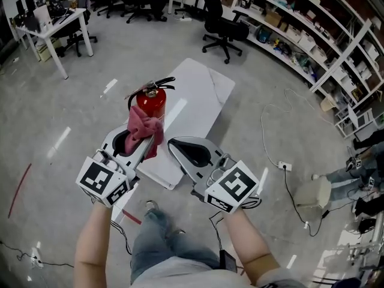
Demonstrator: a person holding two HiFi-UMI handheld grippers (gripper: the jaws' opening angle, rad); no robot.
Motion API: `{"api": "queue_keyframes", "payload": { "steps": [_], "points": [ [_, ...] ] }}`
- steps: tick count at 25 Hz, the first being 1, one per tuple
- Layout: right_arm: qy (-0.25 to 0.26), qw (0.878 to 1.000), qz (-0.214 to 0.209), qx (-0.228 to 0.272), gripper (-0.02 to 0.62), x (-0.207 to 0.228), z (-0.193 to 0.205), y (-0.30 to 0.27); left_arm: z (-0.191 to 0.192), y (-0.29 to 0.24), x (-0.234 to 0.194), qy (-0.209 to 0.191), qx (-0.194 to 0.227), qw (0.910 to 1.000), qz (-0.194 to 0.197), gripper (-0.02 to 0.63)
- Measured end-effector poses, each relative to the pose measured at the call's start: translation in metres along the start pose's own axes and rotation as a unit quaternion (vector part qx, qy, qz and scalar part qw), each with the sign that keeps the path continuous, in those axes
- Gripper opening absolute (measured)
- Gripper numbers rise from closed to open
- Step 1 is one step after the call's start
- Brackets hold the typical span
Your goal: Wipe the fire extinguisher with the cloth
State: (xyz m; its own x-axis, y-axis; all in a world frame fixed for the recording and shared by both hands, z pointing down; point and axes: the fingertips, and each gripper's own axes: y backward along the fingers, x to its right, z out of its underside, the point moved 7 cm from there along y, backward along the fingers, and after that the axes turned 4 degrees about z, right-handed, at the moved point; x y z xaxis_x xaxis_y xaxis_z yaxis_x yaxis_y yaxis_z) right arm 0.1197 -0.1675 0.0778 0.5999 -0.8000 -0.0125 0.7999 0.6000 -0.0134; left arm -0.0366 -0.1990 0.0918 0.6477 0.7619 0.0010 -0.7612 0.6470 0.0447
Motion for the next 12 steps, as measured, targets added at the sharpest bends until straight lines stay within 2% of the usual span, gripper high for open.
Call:
{"api": "queue_keyframes", "payload": {
  "steps": [5, 12],
  "points": [
    [0.011, 1.0, 0.002, 0.01, 0.009, 0.034, 0.047, -0.039, 0.048, -0.034, -0.05, -0.026, -0.006, 0.9995, 0.015, 0.118],
    [0.03, 0.999, 0.01, 0.026, 0.009, 0.065, 0.163, -0.068, 0.146, -0.062, -0.089, -0.039, -0.011, 0.9981, 0.046, 0.117]
  ]
}}
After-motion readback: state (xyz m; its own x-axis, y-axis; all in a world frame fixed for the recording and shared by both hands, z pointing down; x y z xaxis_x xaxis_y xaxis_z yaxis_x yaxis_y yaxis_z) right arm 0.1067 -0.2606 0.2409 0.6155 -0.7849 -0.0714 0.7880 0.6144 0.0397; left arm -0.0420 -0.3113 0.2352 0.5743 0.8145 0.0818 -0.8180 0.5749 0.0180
